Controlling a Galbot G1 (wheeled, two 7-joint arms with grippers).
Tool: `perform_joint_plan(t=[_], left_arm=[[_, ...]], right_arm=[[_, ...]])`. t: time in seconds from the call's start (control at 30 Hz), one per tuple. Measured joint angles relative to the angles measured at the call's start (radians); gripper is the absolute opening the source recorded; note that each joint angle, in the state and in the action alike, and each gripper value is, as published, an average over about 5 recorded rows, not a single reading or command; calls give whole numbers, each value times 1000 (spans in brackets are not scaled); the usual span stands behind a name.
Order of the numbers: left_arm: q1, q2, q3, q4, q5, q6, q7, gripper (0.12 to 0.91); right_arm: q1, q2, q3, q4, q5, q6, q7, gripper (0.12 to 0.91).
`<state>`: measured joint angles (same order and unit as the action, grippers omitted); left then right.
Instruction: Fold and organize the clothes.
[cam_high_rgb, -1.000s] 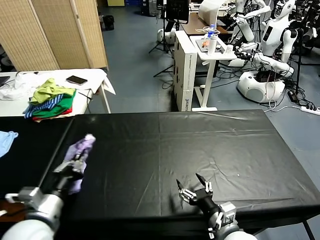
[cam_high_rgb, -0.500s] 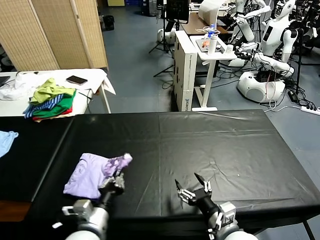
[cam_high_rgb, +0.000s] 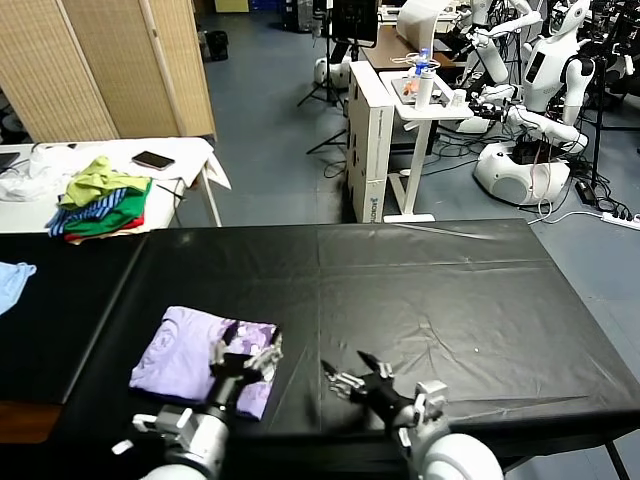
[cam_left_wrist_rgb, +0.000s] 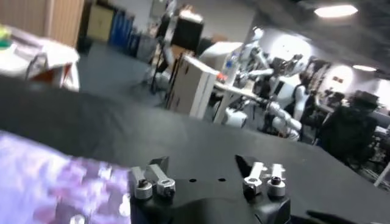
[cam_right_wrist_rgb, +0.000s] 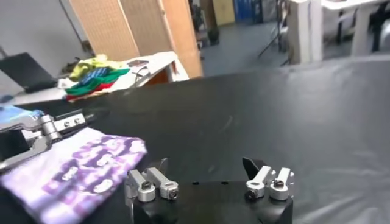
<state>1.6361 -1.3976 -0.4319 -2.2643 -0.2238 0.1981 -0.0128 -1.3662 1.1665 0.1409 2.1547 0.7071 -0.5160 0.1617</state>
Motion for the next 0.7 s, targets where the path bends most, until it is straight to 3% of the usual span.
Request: perform_joint_plan(t=[0.17,0.4,0.5,0.7], left_arm=[[17,46,-68,-2,36,-32,-4,907],[34,52,-111,-9,73,-56,-12,907],[43,55,-127,-18,72,-60,-21,907],[60,59,-155,-36,61,-64,-26,907]], right_arm=[[87,22,-92,-60,55,-10,21,907],[184,57,-193,-150,76,-14,27,882],[216,80,-224,-189,78,-15,23,805],[254,125,-265,-252,75,-17,25,521]])
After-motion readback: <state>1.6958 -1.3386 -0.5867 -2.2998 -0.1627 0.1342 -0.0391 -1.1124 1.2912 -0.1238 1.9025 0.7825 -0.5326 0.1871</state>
